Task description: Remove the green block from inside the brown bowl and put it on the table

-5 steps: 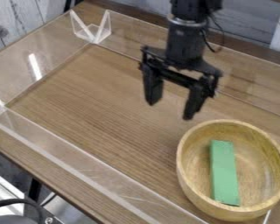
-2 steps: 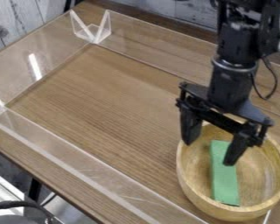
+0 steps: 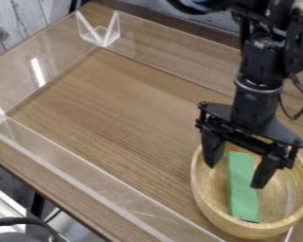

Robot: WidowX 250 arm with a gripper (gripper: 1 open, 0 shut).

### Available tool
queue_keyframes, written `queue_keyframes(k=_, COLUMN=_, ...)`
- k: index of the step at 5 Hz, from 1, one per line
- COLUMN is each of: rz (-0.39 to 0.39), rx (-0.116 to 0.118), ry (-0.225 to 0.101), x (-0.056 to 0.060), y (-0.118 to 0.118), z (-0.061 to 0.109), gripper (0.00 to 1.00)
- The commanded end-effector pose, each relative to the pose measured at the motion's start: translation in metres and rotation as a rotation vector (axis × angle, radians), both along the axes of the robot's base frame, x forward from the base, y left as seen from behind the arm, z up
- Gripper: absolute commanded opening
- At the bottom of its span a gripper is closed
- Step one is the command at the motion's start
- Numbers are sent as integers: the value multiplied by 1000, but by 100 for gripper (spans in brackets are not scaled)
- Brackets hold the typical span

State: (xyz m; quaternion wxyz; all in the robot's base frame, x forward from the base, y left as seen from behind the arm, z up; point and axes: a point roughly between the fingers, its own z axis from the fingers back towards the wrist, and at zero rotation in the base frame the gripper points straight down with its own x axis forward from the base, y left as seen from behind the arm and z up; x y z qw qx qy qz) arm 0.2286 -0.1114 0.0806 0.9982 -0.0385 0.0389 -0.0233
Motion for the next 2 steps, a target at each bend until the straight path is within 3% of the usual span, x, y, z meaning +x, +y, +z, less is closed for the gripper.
queue_keyframes(k=1, rz=26, rx=-31, ry=-66, x=6, y=-3, z=14, gripper=100)
queue_keyframes(k=2, rz=48, rx=-34, ry=-72, x=6, y=-3, z=13, gripper=100)
